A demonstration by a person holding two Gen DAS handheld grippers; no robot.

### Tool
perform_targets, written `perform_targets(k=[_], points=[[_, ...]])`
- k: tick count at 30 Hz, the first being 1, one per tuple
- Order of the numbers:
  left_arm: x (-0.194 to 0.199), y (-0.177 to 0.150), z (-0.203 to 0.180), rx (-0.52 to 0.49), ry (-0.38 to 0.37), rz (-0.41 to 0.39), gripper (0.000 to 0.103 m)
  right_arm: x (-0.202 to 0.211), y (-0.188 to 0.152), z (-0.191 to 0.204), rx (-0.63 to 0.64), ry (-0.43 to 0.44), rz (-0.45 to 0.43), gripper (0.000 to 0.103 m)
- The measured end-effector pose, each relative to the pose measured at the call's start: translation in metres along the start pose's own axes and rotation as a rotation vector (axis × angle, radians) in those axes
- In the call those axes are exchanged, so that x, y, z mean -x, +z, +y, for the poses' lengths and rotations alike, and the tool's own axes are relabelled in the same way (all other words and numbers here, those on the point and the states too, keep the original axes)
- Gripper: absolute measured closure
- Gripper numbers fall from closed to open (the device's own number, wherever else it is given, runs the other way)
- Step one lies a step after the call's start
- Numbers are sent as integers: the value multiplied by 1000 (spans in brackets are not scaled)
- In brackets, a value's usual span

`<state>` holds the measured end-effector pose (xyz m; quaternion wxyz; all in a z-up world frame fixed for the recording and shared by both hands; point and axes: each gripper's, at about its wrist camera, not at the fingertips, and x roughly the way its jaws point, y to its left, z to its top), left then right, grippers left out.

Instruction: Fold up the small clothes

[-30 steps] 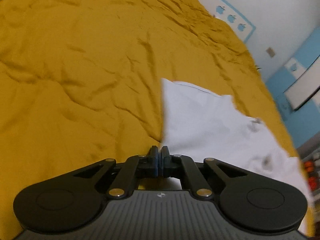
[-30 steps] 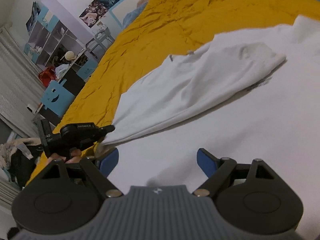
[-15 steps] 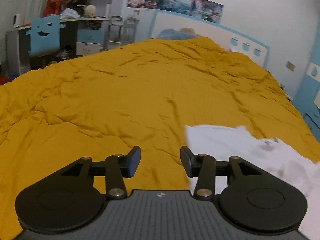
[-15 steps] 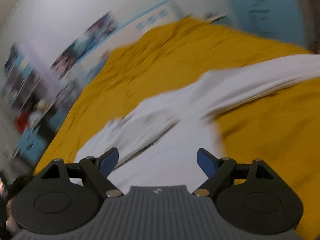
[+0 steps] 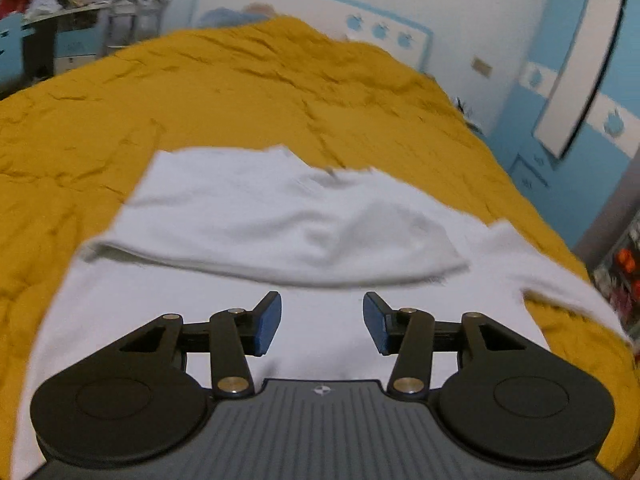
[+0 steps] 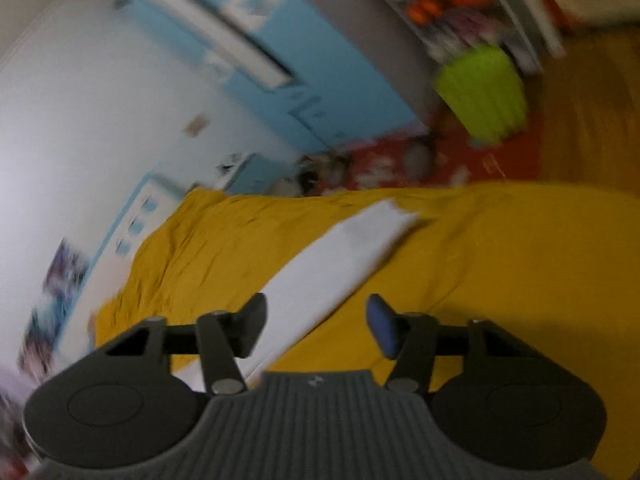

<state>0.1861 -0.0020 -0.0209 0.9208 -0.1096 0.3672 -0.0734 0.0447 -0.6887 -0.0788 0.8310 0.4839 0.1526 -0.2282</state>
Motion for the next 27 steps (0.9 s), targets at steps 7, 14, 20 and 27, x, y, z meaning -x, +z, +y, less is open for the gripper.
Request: perform_targets(k=[7,14,20,27], points=[[-13,-6,-49,-93,-70,89,47,-64,25,-51,-257,121,78,55],[-10,-30,-76,-230,-93,105,47,-104,29,-48,-239,67,111,95],[-3,-35,-75,-243,-76,86,47,-95,29,-44,-214,69,75,97],[1,-27,-55,-197,-42,125,47,-69,25,17,-47,102,-18,98]])
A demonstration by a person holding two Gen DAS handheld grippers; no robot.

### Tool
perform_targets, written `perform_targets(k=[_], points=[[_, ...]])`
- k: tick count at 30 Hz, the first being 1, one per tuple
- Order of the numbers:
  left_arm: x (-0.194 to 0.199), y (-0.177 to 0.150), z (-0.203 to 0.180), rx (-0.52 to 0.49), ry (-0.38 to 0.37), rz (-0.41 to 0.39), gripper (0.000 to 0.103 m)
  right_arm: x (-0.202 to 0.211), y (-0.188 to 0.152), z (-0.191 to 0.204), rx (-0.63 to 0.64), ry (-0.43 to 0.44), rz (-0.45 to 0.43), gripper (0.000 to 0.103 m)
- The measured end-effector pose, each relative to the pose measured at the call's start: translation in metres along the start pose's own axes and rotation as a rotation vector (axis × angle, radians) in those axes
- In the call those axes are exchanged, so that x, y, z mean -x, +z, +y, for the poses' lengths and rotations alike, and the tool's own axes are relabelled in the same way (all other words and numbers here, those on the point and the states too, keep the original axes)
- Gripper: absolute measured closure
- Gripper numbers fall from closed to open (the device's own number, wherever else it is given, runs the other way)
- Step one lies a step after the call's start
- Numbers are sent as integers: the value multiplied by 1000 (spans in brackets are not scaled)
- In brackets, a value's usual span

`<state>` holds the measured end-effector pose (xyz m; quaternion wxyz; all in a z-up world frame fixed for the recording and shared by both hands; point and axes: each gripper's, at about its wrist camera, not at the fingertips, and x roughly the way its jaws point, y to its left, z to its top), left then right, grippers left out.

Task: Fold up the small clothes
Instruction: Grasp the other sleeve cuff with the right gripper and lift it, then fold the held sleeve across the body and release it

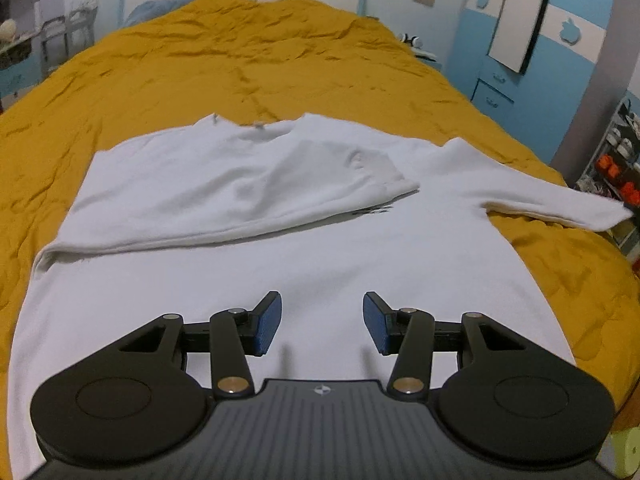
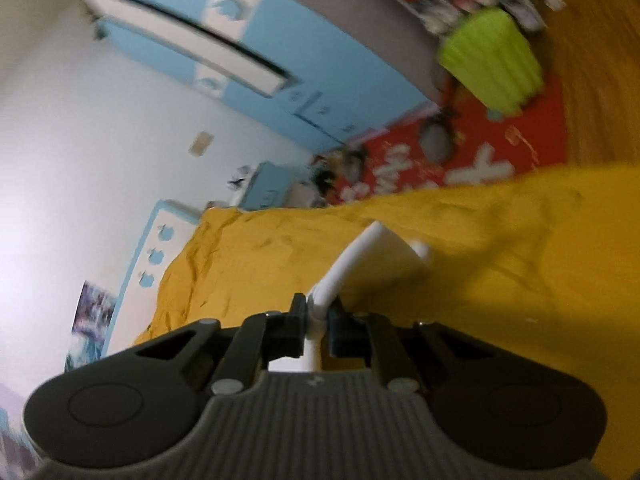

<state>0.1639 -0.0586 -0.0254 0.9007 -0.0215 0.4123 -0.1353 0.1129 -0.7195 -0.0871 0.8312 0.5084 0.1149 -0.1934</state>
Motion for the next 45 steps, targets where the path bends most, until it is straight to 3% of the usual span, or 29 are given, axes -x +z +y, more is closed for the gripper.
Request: perform_targets(k=[3,8,17,29,34,37,39,40,41,42,43,45], points=[[5,-1,17,54,-42,5,47,8,-1,44,92,52,-25,98],[12,-5,41,111,-50,7,47,28,-16,121,194,164,-59,98],[36,-17,88,157,-42,-38,47,42,-92,274,409,357,-27,98],[77,-35,159,236,48,-90,47,29,-270,400,615,495,92,97],[97,-51,188,274,105,-76,47,13,-373,431,647,530,187,97],[111,-61,204,291,138,-71,47,0,-446,439,765,505,226,97],[121,-68,213,310,169,-77,47,-6,-500,437,894,457,271,90],[124,-70,218,324,179,-77,47,-10,-525,437,960,441,335,78],[125,-73,222,333,182,-74,47,-13,-551,434,1028,447,448,65],[126,-74,226,347,185,-69,47,-16,-579,432,1107,461,592,46],[126,-75,230,361,185,-63,47,-14,-604,428,1184,463,690,41],[124,-75,233,376,190,-60,47,4,-630,417,1288,494,698,23]])
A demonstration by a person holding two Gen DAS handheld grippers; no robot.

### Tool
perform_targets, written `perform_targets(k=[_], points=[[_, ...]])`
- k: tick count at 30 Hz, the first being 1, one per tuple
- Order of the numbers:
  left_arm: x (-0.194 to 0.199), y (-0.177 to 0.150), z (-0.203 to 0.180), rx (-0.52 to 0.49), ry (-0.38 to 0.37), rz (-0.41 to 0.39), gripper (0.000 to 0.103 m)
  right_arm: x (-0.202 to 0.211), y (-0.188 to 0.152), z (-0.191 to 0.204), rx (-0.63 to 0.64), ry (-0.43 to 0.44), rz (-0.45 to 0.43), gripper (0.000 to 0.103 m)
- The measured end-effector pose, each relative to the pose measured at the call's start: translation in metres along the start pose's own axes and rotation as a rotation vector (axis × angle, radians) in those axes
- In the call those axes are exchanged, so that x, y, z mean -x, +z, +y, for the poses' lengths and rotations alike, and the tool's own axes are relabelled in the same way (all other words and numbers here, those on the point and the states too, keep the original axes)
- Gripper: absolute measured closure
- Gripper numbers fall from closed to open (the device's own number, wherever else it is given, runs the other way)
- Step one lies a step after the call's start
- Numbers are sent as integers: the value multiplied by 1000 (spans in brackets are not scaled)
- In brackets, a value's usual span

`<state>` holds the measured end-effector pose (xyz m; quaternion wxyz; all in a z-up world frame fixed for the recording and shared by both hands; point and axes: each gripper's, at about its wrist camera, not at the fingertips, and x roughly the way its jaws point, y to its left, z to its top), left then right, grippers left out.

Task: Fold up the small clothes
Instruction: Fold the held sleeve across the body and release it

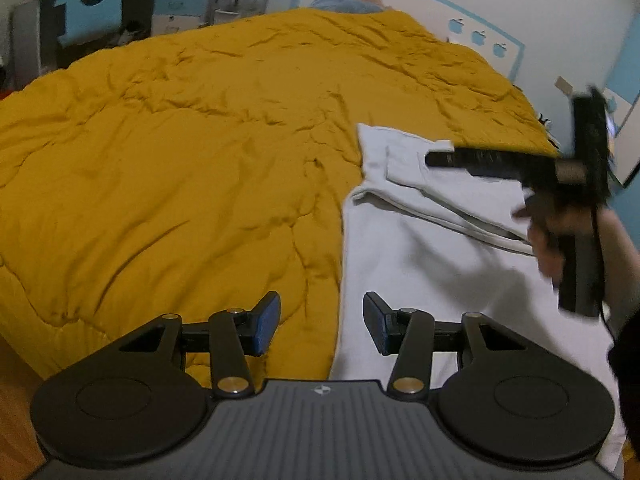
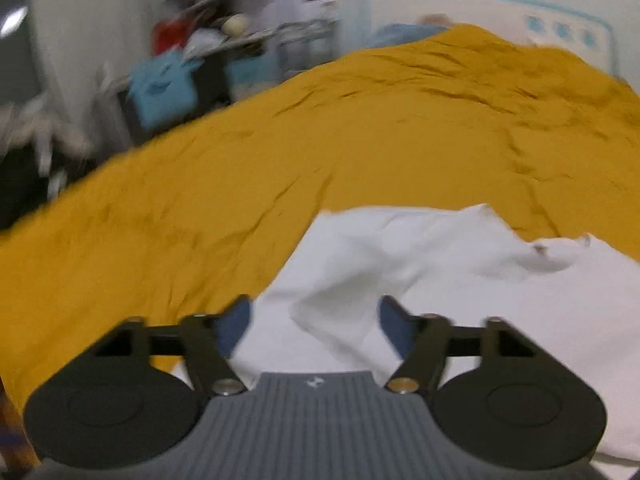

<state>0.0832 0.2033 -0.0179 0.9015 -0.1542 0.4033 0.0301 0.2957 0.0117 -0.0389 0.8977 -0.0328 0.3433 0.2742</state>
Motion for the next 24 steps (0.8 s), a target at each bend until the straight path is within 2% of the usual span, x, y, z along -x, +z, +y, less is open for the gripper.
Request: perform_targets(k=[2,5,8,10,12,15,17,20,24], points=[[-2,1,-2,-2,-8,1,47,12,-14,14,55,14,-39,23],[-6,1,-11,-26,-29,5,47,43,-29,-1,74,-3,-92,22],[-11,-4,-27,-71,-46,12,47,84,-51,-37,116,-110,-156,22],[-15,-7,-38,-91,-52,22,47,106,-66,-70,144,-217,-175,22],[-19,-11,-49,-117,-64,37,47,124,-84,-109,133,-327,-156,22],[-20,-19,-67,-182,-85,34,47,141,-109,-159,121,-504,-59,23],[-22,-22,-77,-203,-87,34,47,151,-126,-186,95,-593,-37,22],[-25,-25,-84,-171,-62,46,47,152,-145,-216,36,-625,1,23],[-27,-24,-88,-165,-45,56,47,135,-159,-233,59,-672,14,25]])
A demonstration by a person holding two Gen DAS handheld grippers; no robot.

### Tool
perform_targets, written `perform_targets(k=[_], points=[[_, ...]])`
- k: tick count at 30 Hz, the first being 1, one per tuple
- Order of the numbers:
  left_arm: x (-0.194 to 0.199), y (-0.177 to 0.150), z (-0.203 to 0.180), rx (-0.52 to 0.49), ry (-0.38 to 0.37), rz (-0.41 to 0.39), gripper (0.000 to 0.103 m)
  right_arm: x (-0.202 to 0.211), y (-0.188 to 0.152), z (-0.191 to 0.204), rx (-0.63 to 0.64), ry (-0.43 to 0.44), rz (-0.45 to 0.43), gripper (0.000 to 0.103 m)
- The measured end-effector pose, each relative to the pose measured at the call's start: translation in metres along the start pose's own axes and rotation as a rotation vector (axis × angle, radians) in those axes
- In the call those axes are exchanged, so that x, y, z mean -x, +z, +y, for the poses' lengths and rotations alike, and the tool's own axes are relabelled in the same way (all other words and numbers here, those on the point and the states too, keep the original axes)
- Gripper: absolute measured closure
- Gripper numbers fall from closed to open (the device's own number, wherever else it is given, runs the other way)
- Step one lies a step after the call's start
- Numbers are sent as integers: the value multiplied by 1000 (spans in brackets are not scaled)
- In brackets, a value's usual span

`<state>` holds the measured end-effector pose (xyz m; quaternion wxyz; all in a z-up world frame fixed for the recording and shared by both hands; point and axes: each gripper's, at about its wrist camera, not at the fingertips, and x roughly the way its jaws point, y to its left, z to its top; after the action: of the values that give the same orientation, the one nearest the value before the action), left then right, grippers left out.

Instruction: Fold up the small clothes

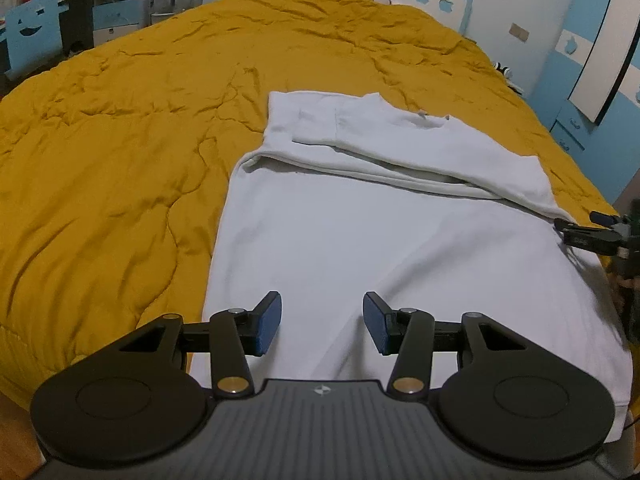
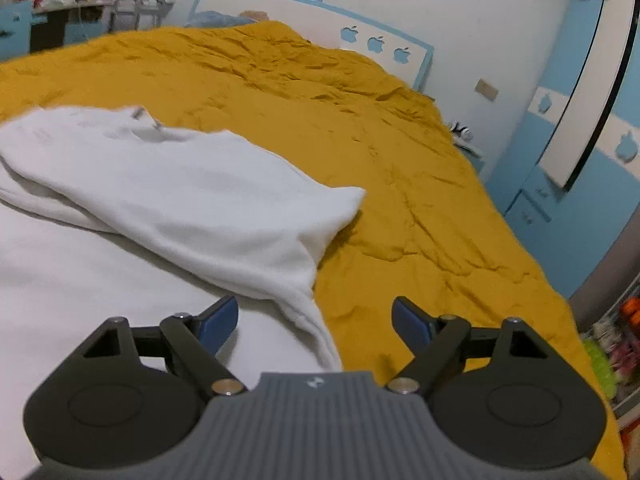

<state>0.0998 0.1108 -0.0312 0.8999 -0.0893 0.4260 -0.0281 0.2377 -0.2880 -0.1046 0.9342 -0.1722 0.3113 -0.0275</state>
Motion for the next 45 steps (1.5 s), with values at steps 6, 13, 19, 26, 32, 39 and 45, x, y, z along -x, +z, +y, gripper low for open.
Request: perform_targets(k=[6,13,19,26,32,39,45], points=[[-4,7,-10,21,-11,12,47,-41,6,15,123,-46,-14,48],[-11,1,-23,-22,7,38,47,-51,4,18,154,-112,-41,103],[-15,1,-19,0,6,59,47,-47,-1,-1,-32,-173,-16,103],[-13,1,-8,19,13,62,47,-52,-5,-33,-274,-101,5,82],[-16,1,-4,34,0,70,47,-31,-13,-71,-405,67,-30,41],[-23,-2,-14,1,3,74,47,-8,-10,-51,-125,102,-91,40],[-16,-2,-20,-33,12,66,47,-39,-6,-14,83,58,-32,100]])
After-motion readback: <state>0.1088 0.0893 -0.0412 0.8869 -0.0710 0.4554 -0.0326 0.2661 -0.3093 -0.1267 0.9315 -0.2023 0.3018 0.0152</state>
